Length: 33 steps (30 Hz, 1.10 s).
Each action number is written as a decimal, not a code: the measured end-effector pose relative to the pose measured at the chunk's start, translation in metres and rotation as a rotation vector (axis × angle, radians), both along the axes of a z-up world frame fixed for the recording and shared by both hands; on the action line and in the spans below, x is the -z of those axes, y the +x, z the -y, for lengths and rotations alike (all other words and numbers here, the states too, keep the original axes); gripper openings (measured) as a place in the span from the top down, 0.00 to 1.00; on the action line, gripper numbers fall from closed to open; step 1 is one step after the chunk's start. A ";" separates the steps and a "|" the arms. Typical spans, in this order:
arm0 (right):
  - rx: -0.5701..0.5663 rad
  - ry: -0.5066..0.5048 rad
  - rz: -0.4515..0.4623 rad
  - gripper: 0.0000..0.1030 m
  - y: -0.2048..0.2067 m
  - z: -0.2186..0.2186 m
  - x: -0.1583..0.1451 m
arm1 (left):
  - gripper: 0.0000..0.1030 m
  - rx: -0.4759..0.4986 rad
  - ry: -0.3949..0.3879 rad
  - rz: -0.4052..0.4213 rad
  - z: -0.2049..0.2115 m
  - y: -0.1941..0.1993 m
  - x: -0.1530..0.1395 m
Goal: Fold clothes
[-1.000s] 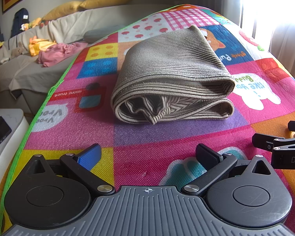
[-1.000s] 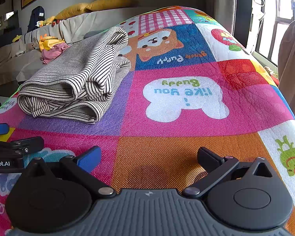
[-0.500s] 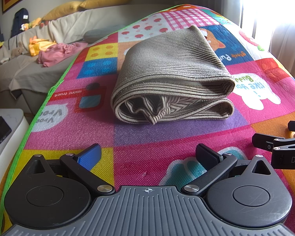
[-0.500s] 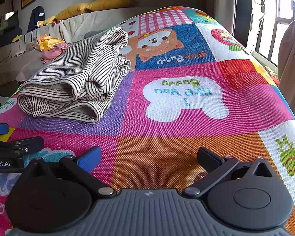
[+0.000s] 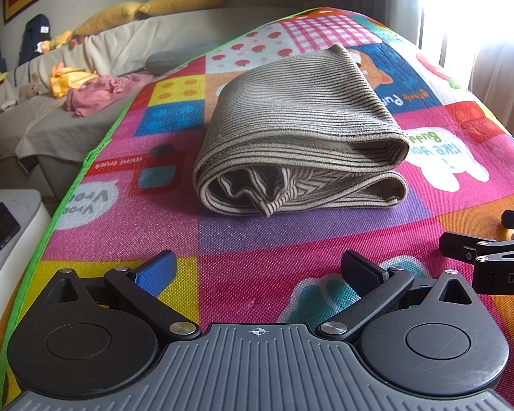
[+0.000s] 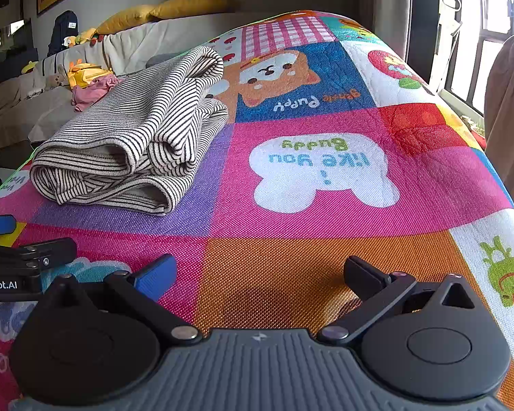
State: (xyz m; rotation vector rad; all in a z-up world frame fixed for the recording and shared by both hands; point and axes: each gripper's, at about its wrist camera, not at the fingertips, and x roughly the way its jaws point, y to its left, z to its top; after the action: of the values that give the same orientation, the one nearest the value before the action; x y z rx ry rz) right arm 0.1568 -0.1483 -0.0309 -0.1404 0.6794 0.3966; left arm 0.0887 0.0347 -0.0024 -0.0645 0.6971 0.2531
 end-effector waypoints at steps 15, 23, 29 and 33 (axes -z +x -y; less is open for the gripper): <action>0.000 -0.001 0.000 0.00 0.000 0.000 0.000 | 0.00 0.017 0.017 0.000 -0.004 0.001 0.001; 0.000 0.001 -0.001 0.00 -0.001 0.000 0.000 | 0.00 0.025 -0.005 -0.007 -0.010 0.003 0.001; 0.000 0.001 -0.001 0.00 -0.001 0.000 0.000 | 0.00 0.031 -0.034 -0.069 -0.011 0.004 -0.004; 0.000 0.001 -0.001 0.00 -0.001 0.000 0.000 | 0.00 0.026 -0.021 -0.063 -0.005 -0.001 -0.002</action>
State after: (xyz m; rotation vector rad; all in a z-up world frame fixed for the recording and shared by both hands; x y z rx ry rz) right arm 0.1559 -0.1481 -0.0305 -0.1390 0.6799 0.3967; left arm 0.0873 0.0401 -0.0003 -0.0678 0.7631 0.2239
